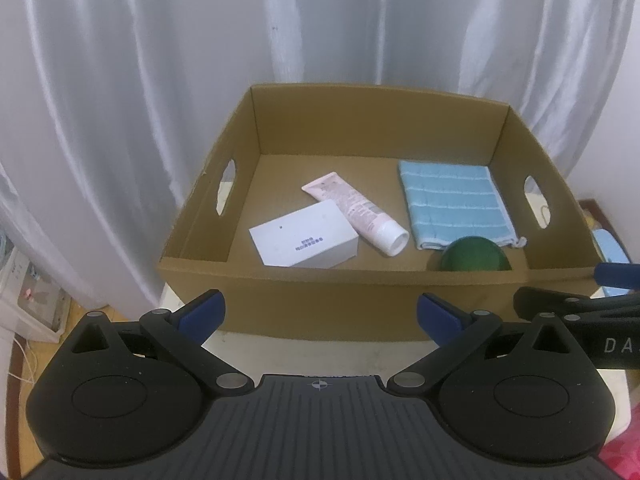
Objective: Organize objects
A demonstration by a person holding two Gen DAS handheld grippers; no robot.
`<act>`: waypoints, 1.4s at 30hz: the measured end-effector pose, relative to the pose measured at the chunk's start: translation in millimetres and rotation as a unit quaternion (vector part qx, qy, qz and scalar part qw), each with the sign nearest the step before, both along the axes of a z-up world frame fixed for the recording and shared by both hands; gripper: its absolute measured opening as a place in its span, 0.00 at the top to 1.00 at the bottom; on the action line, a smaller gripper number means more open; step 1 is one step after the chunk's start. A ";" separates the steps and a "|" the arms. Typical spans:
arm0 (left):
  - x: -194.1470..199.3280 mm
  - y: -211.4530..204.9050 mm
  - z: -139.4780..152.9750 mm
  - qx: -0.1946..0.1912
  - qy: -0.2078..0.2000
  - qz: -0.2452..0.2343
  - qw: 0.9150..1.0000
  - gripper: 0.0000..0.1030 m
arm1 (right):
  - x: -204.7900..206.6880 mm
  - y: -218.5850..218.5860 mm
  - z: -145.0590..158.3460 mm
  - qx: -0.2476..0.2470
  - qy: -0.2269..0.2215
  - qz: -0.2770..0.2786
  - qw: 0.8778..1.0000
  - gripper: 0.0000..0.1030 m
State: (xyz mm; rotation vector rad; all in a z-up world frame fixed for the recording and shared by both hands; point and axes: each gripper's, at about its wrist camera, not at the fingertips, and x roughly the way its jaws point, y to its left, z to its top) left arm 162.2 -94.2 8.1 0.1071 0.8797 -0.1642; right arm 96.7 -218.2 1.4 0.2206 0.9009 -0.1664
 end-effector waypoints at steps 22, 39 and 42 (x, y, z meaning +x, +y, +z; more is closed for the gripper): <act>-10.8 5.5 10.8 -0.001 -0.012 -0.002 1.000 0.00 | -11.1 2.8 7.4 0.013 0.000 -0.013 1.000 0.00; -10.2 6.5 9.9 0.000 -0.012 -0.002 1.000 0.00 | -10.9 1.8 6.4 0.017 0.002 -0.015 1.000 0.00; -10.3 6.6 10.2 -0.001 -0.012 -0.003 1.000 0.00 | -10.6 1.1 6.1 0.017 0.002 -0.017 1.000 0.00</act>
